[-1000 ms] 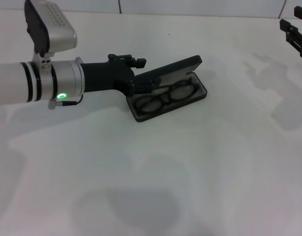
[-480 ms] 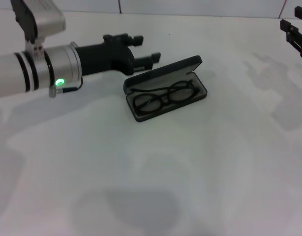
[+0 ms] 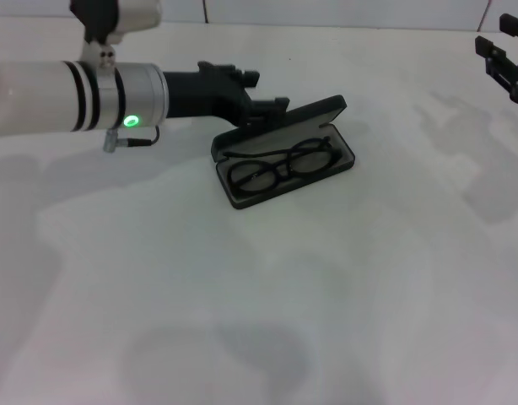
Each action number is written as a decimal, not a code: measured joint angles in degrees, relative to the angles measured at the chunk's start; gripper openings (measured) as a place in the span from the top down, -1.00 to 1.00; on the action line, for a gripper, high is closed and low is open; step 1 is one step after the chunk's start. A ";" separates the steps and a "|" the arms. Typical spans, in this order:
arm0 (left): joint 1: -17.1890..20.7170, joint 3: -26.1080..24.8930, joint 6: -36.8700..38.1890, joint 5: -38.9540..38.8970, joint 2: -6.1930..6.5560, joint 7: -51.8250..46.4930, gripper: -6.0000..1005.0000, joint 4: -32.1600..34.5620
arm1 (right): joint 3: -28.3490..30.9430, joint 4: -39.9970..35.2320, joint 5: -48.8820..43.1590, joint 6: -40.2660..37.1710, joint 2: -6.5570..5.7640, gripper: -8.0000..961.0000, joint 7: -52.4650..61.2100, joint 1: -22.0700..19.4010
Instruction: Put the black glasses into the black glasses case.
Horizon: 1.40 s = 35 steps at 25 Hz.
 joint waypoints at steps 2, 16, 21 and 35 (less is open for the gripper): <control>-0.41 -0.01 -1.64 1.68 -0.03 -0.64 -0.41 0.84 | 0.00 0.82 0.08 0.02 0.05 0.16 -0.42 0.49; -0.23 0.01 -3.63 6.24 -0.20 5.63 -0.40 5.66 | 1.73 2.42 0.23 0.06 0.12 0.11 -0.75 1.05; 0.47 0.01 -4.25 6.34 -0.29 9.09 -0.40 7.11 | 2.16 2.51 0.06 0.16 0.13 0.10 -0.74 1.34; 8.09 -0.01 23.09 -9.21 1.82 16.76 -0.42 0.57 | 1.41 4.78 -3.44 -23.79 -0.85 0.05 6.03 3.70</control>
